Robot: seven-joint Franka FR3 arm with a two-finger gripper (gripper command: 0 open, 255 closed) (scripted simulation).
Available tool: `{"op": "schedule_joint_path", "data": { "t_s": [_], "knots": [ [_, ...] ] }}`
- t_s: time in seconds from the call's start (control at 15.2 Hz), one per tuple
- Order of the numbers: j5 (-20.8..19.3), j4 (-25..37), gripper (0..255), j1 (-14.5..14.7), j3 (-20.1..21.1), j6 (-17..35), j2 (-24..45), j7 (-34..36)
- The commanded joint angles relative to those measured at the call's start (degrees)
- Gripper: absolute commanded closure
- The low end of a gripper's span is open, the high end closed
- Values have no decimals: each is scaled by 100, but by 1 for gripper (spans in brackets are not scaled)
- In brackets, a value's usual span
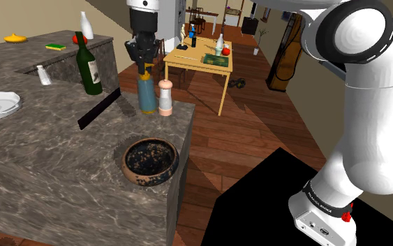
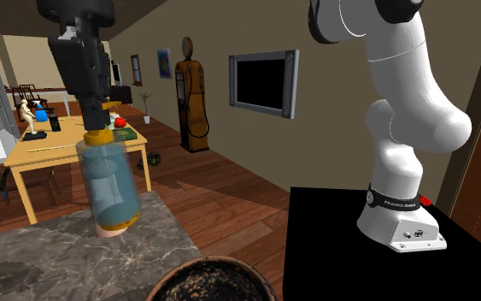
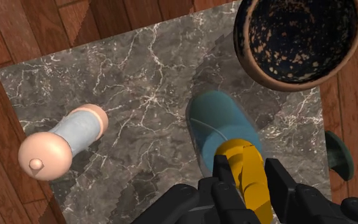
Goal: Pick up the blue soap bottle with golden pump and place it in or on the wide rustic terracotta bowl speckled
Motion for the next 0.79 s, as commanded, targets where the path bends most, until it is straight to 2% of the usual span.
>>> {"op": "schedule_joint_path", "data": {
  "t_s": [0.0,0.33,0.73],
  "knots": [
    [-22,228,255,33,-3,-156,74,4],
    [150,-543,255,158,166,-112,-687,397],
    [324,-1031,255,390,385,-248,-1359,909]
  ]
}}
